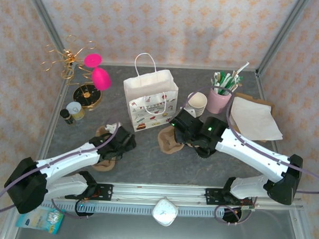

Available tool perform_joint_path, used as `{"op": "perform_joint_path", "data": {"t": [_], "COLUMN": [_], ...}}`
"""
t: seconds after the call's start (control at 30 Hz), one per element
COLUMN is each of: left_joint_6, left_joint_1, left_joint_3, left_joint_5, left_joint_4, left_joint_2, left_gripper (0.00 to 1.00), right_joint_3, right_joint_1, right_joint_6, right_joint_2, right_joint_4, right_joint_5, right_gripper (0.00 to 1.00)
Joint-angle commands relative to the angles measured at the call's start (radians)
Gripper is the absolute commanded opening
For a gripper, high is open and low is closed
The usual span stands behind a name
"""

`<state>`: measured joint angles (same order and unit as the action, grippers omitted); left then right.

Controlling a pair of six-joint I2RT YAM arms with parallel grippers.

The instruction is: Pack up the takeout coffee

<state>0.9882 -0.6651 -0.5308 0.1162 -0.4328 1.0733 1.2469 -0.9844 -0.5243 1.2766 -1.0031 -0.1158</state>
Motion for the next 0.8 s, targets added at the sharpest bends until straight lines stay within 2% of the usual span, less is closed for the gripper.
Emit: {"op": "perform_joint_path", "data": {"t": [0.0,0.1,0.2,0.47,0.63,0.77], "left_joint_6": [-0.052,-0.091,-0.124,-0.29,-0.351,-0.37], "left_joint_1": [0.08,0.142,0.155,0.28,0.295,0.295], "left_joint_3": [0.037,0.031,-0.022,-0.411,-0.653,-0.753], "left_joint_5": [0.077,0.048,0.029,0.087,-0.012,-0.135], "left_joint_4": [-0.093,-0.095,-0.103,-0.277,-0.273,-0.24], "left_joint_2": [-0.06,-0.109,-0.16,-0.161,-0.06,0.031], "left_gripper": [0.59,0.59,0.6,0.6,0.6,0.61], "right_joint_3": [0.037,0.062,0.097,0.265,0.403,0.527], "right_joint_1": [0.008,0.009,0.012,0.01,0.011,0.011], "right_joint_6": [-0.02,-0.024,-0.023,0.011,0.043,0.083], "right_joint_2": [-0.04,-0.047,-0.053,-0.039,-0.003,0.047], "right_joint_4": [-0.054,-0.083,-0.112,-0.19,-0.229,-0.248], "right_joint_5": [-0.059,-0.079,-0.091,-0.129,-0.142,-0.144], "right_gripper": [0.37,0.37,0.37,0.37,0.37,0.37]}}
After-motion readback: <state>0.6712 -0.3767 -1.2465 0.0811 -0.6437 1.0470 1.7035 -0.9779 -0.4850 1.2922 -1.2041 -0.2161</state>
